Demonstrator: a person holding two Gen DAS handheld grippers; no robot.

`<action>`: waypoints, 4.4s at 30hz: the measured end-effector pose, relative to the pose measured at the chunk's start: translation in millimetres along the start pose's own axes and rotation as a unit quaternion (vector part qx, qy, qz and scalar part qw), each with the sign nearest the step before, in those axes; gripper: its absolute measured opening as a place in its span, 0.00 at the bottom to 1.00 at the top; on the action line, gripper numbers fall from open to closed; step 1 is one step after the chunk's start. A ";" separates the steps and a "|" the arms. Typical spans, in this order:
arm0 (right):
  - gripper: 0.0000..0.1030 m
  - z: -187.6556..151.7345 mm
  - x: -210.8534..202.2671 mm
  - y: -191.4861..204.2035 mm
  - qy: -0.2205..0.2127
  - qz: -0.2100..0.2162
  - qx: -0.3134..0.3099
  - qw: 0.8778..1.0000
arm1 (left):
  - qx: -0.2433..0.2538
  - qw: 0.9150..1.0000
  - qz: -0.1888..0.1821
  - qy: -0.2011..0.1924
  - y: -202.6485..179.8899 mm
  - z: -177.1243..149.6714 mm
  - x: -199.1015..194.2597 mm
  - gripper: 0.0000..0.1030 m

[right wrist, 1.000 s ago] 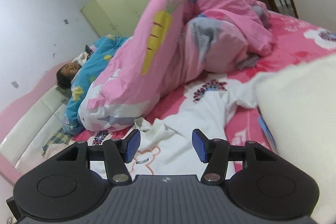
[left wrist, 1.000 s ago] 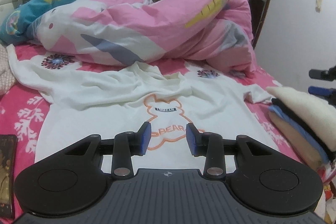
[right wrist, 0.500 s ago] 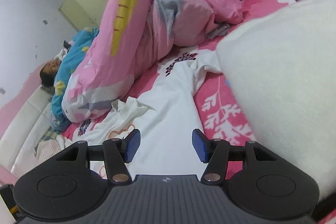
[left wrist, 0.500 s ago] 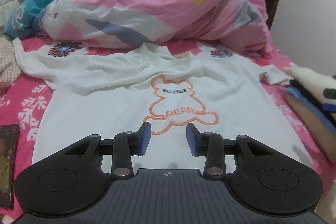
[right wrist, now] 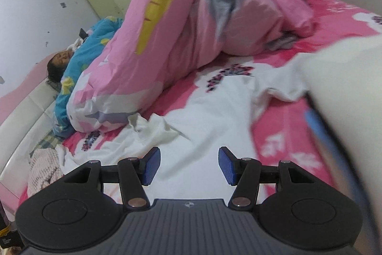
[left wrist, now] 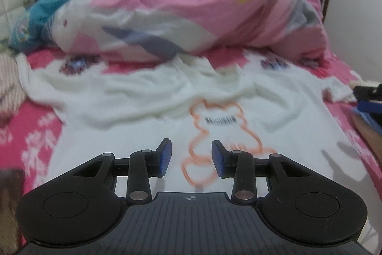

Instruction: Fold clothes

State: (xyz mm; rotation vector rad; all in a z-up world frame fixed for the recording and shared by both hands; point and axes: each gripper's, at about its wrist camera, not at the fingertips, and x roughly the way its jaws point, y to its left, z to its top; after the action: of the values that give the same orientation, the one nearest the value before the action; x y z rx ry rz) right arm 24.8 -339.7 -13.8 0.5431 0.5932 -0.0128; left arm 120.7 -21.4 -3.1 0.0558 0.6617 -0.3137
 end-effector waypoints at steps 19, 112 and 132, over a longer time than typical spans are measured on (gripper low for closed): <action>0.50 63.3 172.2 74.1 0.046 0.032 -0.133 0.990 | 0.032 0.996 -0.058 0.065 33.3 128.7 159.8 0.36; 0.22 137.1 323.2 32.5 0.096 0.021 0.015 0.995 | -0.026 0.999 0.039 0.019 68.8 115.5 222.3 0.33; 0.29 114.6 209.5 164.8 0.172 0.104 -0.093 0.975 | -0.159 0.984 0.076 0.006 161.2 92.7 41.7 0.47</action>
State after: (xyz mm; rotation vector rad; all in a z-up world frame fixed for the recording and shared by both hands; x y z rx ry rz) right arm 286.9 -224.5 33.3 0.4241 0.8619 0.3391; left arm 255.9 106.8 36.8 -0.1964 0.7095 -0.0592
